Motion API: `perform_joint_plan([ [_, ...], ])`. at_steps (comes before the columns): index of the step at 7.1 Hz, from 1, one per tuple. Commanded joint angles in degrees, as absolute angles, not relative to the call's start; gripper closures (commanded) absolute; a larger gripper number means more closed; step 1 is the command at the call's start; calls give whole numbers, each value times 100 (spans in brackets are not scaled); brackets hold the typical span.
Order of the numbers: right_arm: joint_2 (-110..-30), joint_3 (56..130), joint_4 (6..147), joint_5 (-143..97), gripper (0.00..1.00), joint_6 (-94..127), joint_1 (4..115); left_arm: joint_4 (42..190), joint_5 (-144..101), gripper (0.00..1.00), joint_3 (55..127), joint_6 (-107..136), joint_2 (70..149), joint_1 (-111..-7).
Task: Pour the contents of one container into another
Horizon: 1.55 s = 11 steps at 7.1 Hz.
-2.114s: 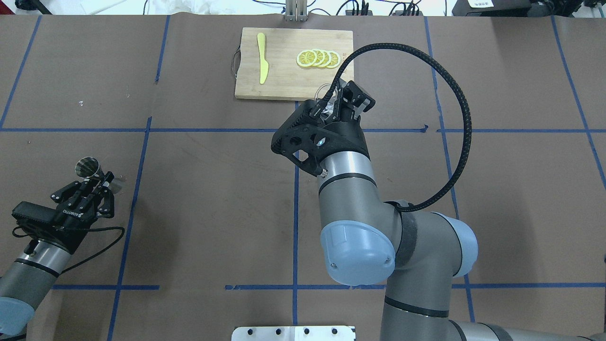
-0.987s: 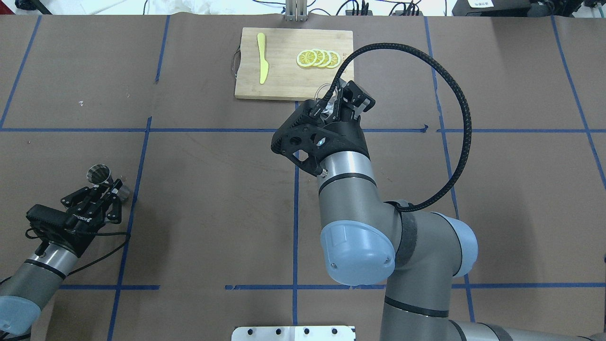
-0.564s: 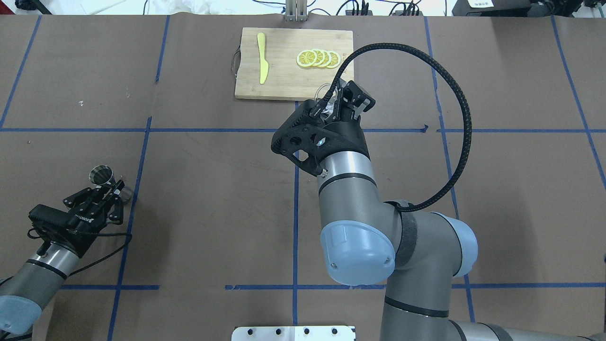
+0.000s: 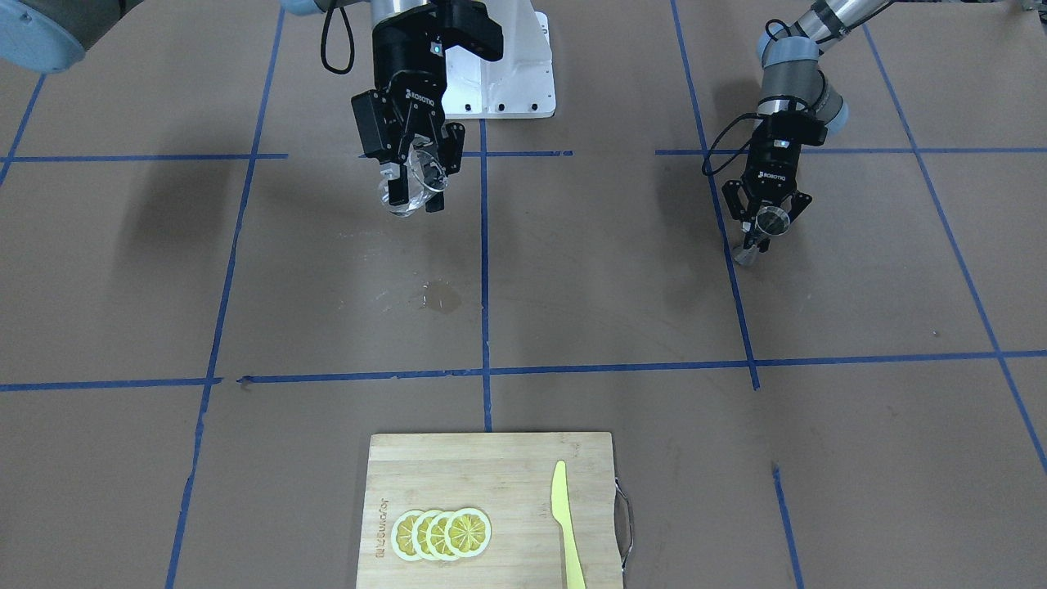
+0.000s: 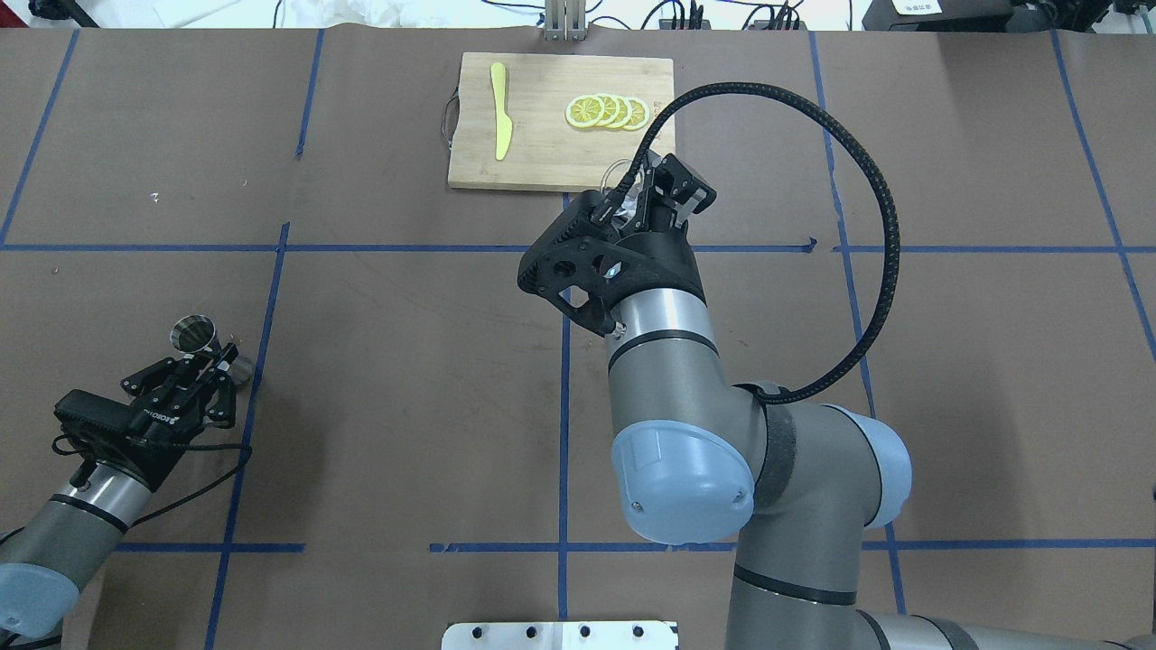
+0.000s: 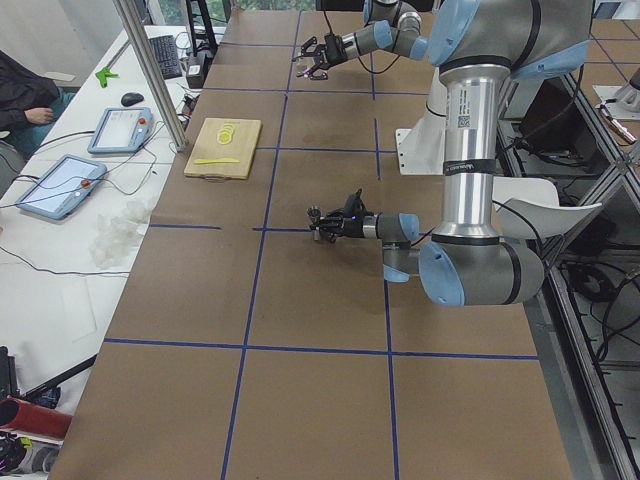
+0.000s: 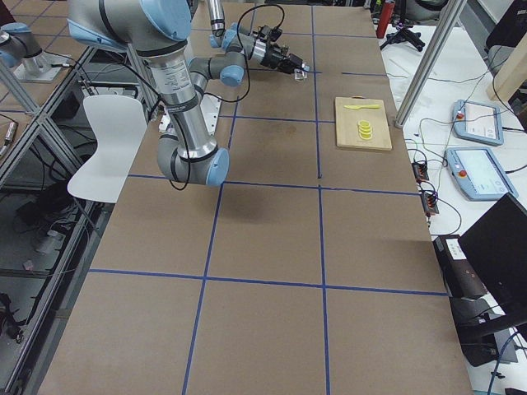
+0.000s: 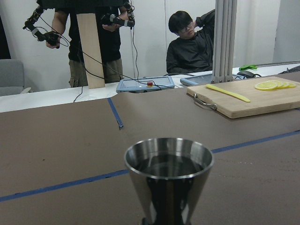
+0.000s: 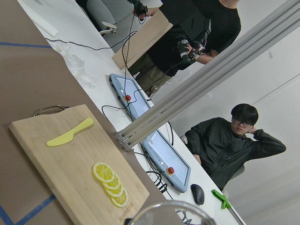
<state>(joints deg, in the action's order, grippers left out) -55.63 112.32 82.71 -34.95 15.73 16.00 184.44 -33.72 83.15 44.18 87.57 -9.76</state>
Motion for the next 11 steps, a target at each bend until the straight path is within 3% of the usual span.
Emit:
perform_joint_plan([
  [1, -5572, 11232, 8271, -3489, 100, 1573, 1600, 18448, -3375, 82, 8314, 4421, 8763, -976],
  [11, -5581, 11232, 8271, -3498, 100, 1573, 1600, 18457, -3375, 75, 8297, 4412, 8763, -940],
])
